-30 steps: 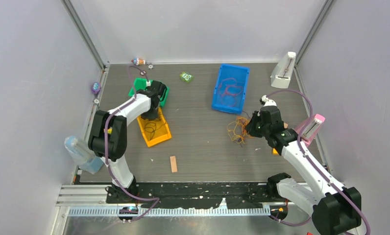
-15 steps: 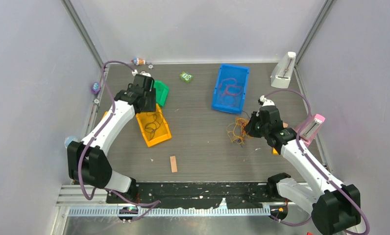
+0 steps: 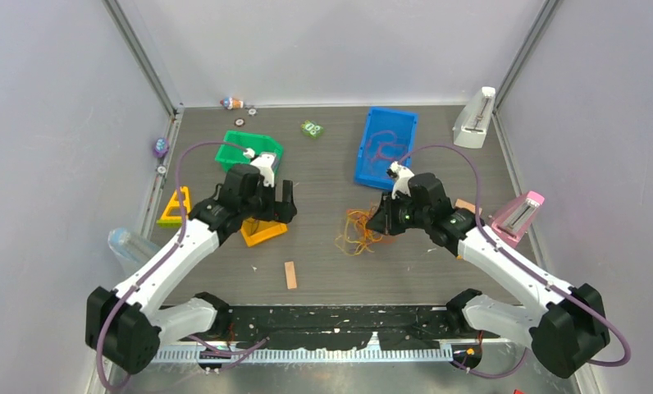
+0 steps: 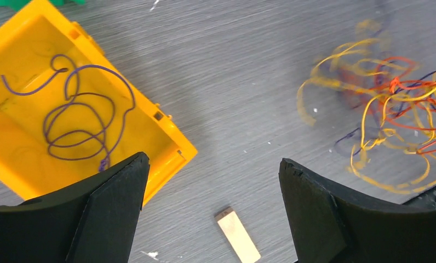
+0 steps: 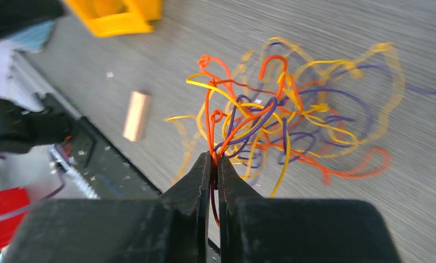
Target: Untangle the cables
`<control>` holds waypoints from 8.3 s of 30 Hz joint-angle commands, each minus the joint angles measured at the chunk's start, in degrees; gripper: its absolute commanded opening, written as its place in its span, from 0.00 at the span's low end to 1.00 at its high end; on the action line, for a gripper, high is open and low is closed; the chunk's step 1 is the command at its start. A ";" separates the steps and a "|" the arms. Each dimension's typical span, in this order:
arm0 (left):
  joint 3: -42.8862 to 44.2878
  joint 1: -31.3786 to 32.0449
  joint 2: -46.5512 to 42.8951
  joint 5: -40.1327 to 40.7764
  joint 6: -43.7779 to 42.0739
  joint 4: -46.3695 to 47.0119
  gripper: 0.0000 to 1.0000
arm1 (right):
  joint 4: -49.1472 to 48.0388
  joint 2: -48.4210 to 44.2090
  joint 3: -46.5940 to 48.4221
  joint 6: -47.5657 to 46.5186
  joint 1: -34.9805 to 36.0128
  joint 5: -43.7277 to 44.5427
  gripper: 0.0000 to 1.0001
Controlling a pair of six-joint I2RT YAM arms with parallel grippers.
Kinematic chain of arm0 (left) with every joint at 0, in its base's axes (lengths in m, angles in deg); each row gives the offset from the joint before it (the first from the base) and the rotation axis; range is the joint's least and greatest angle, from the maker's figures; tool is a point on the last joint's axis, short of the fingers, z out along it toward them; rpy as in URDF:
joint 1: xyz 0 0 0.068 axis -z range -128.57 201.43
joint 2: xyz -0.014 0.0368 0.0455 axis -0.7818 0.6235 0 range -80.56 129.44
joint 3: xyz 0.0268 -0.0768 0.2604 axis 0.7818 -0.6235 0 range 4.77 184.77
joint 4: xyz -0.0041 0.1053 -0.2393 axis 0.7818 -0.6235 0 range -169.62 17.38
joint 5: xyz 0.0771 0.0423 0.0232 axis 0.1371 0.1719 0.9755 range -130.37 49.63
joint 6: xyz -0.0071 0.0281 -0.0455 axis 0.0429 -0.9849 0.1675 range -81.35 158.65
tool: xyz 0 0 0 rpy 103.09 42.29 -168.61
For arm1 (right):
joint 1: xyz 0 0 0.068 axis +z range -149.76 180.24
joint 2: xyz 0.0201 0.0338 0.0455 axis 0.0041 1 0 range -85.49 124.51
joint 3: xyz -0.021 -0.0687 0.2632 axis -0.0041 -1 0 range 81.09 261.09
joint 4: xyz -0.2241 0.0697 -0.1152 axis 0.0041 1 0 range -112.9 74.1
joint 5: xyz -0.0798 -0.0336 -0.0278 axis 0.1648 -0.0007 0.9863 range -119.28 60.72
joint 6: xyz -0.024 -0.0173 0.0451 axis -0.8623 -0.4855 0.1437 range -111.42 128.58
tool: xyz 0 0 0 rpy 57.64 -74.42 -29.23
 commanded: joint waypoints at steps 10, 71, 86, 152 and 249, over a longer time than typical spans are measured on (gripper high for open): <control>-6.29 7.00 -2.82 -5.62 1.88 11.33 0.87 | -0.47 -7.30 -5.74 1.16 1.33 6.93 0.85; -0.87 15.60 16.85 -21.87 3.40 15.69 0.00 | -28.65 6.93 -12.34 2.92 18.48 4.90 0.68; -4.88 14.25 8.54 -17.26 4.84 13.89 0.35 | -23.21 9.41 -9.55 3.56 21.32 17.94 0.51; 2.11 -5.49 -7.46 3.57 6.01 7.53 0.00 | 13.99 -16.81 -8.92 12.92 -5.30 41.35 0.66; 1.97 22.27 17.27 -22.94 -16.74 62.24 0.60 | 21.18 -6.67 22.99 -9.68 0.66 14.27 0.05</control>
